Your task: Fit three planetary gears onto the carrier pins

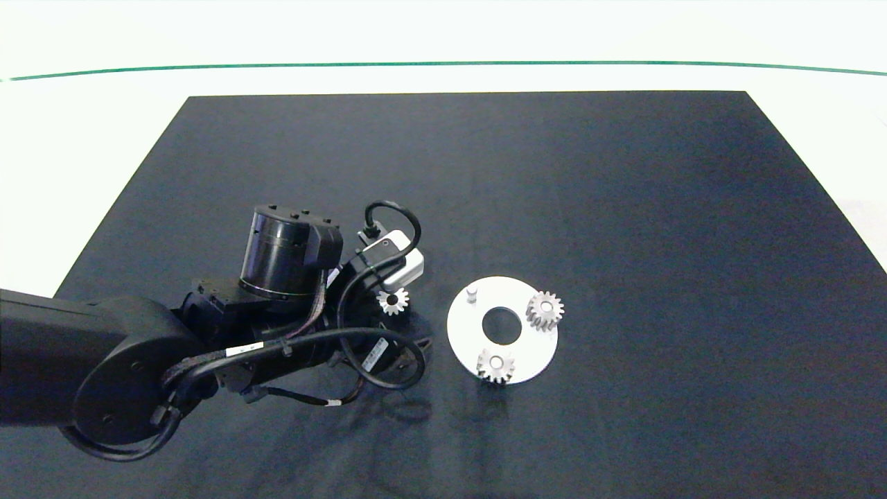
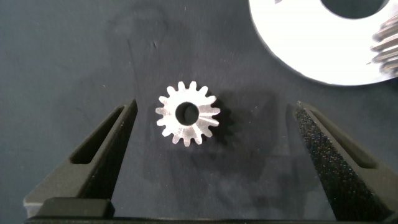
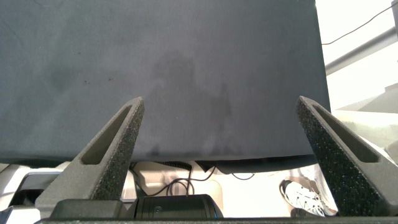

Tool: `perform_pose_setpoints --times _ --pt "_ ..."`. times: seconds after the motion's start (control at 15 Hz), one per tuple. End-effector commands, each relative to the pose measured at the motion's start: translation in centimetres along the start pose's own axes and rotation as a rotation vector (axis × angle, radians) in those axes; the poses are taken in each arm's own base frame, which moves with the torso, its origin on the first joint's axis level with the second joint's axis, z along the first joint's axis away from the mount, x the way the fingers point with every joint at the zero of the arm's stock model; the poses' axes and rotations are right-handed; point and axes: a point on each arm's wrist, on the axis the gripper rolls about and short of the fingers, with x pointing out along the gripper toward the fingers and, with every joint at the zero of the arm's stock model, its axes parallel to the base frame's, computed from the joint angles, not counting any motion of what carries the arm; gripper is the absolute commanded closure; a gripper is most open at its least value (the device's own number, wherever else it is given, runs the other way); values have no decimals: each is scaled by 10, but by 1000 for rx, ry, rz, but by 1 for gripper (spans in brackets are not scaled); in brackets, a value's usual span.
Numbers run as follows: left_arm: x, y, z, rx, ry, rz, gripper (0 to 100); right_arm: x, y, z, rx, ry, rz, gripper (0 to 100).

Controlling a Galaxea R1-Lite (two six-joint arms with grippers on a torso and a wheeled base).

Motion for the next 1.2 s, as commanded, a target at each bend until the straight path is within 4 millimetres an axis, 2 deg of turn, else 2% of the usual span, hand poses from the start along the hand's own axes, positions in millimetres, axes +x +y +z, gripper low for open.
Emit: perform_pose_setpoints --times 0.07,0.6,1.2 --pt "7 0 -2 2 13 -1 5 0 0 -1 -3 7 1 0" --pt "12 14 -6 14 13 4 22 2 1 -2 -4 16 2 0" --pt "13 13 -9 14 25 -1 40 2 1 -3 -4 18 1 0"
